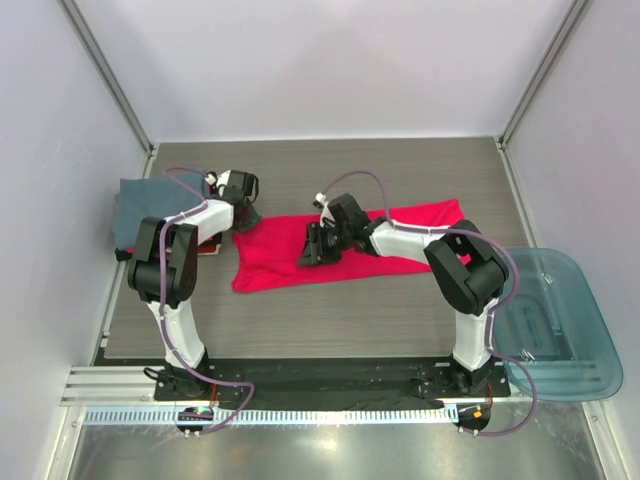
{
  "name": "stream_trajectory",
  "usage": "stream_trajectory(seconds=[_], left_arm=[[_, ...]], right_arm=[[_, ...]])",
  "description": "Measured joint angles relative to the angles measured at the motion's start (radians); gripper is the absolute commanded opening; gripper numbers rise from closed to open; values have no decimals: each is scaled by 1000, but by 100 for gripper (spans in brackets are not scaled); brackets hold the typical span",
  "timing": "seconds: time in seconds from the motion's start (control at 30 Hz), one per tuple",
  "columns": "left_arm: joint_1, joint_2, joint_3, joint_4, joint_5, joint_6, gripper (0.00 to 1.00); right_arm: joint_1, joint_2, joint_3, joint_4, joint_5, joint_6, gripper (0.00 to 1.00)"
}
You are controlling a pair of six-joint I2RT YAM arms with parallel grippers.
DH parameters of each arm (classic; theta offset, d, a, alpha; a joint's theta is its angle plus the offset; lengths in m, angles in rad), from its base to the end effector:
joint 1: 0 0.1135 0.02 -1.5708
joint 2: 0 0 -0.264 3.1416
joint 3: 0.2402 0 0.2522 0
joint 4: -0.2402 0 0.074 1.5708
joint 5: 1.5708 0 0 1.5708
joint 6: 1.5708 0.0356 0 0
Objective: Fold and stack the t-shirts
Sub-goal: Fold the tshirt
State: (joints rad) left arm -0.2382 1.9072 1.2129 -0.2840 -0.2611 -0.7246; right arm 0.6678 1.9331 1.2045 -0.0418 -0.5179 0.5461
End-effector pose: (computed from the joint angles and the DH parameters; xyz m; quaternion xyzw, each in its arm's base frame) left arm 0.3854 -0.0841 0.1622 -0.2652 0.9112 -0.0237 0.3142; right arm 0.3123 0.2687 0.1689 -0.1537 0.8826 0.4085 0.1748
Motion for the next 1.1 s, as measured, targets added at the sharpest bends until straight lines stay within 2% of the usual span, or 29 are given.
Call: stream_trajectory(seconds=[0.17,0.3,0.83,0.93,0.97,1.03,1.1], left_arm=[[-6,-6,-9,5,0,0,31],[-9,-15,-19,7,0,0,31],[-12,-22,-26,7,-1,0,31],[-12,-22,-26,7,-1,0,31],[-12,-22,-26,7,-1,0,31],[-12,-22,-26,7,-1,0,31],[-12,-22,-27,7,-1,0,31]], right_arm=[[11,-56,-113,-41,156,109,44],[11,-100,-175,-31,223,191,42],[50,-72,-187,53,247,296,37],[51,-68,-187,53,251,302,22],[53,-66,-187,53,253,304,12],[53,-63,-187,52,254,306,1],[53,-62,-187,47,254,309,1]])
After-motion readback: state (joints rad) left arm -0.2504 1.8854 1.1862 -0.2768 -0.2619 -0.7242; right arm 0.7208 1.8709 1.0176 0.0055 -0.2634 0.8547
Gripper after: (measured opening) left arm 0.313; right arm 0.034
